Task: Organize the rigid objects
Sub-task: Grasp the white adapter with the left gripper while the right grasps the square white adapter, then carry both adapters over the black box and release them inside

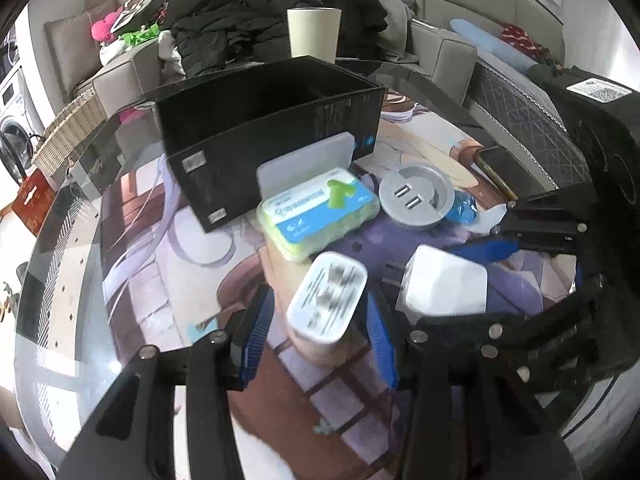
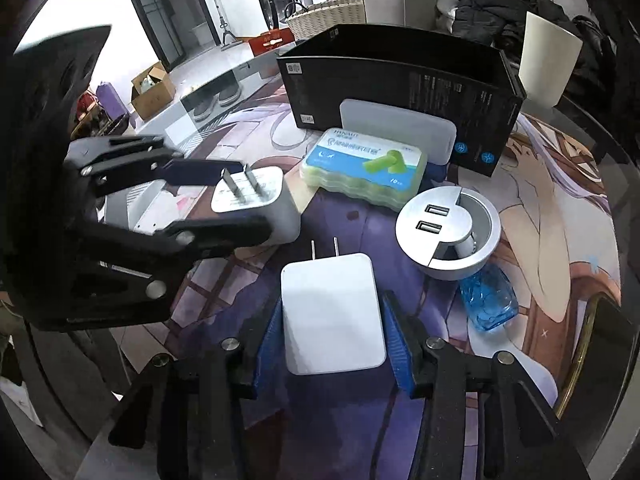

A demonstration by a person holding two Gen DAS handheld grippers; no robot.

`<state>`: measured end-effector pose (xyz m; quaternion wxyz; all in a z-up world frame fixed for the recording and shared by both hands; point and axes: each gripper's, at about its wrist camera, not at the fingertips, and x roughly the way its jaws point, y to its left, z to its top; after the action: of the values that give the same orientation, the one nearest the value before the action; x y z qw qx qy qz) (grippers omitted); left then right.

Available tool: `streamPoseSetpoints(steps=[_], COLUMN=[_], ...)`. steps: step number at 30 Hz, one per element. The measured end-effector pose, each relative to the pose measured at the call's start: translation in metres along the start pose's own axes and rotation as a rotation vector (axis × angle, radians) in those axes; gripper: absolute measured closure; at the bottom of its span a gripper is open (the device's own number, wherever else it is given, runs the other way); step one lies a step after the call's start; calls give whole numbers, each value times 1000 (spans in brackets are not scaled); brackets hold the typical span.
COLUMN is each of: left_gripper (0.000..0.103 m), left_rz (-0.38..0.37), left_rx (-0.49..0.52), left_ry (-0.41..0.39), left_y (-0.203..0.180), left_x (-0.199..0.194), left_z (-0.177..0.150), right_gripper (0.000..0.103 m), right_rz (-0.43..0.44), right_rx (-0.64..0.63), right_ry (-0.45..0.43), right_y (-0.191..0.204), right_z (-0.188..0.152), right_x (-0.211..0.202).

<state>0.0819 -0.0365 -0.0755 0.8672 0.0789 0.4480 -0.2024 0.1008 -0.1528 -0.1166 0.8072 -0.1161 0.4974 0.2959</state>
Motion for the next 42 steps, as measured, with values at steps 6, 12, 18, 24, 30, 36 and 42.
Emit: streamPoseSetpoints(steps=[6, 12, 18, 24, 30, 36, 42], left_gripper=[78, 78, 75, 78, 78, 78, 78], left_rz=[17, 38, 38, 38, 41, 46, 56], left_rx=[-2, -11, -26, -32, -28, -39, -36], left_ry=[8, 19, 58, 55, 26, -20, -39], left_y=[-4, -4, -2, -3, -4, -4, -2], left_x=[5, 0, 4, 4, -2, -14, -15], left_z=[7, 1, -7, -7, -5, 1, 4], right_gripper=[55, 51, 50, 57, 58, 58, 58], right_rz=[-22, -34, -67, -99, -75, -69, -69], right_rx=[27, 27, -4, -16, 16, 23, 26], right_ry=[1, 2, 4, 5, 0, -50, -91], right_y=[-11, -12, -5, -1, -5, -5, -7], right_z=[-1, -3, 1, 3, 2, 3, 3], right_x=[1, -4, 2, 5, 2, -13, -26])
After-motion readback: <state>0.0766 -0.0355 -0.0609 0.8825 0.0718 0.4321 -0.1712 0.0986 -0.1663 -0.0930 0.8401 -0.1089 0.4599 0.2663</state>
